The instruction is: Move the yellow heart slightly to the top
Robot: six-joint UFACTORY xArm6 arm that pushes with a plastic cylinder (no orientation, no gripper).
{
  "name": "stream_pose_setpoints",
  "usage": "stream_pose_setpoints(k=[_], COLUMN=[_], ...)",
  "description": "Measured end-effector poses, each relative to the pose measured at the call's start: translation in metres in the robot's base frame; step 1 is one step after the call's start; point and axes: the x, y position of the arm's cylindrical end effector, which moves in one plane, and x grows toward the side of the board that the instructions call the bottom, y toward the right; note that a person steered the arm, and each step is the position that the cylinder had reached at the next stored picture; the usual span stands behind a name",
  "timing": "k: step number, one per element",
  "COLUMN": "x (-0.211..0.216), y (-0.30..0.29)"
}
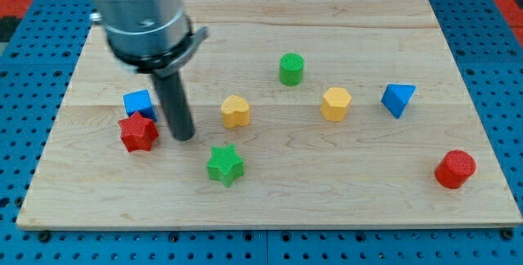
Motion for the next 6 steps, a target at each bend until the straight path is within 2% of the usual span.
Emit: stream_pose_setpoints(k=[2, 3, 6], x=[0.008, -0.007, -0.006], y=[0.070, 0.071, 0.088])
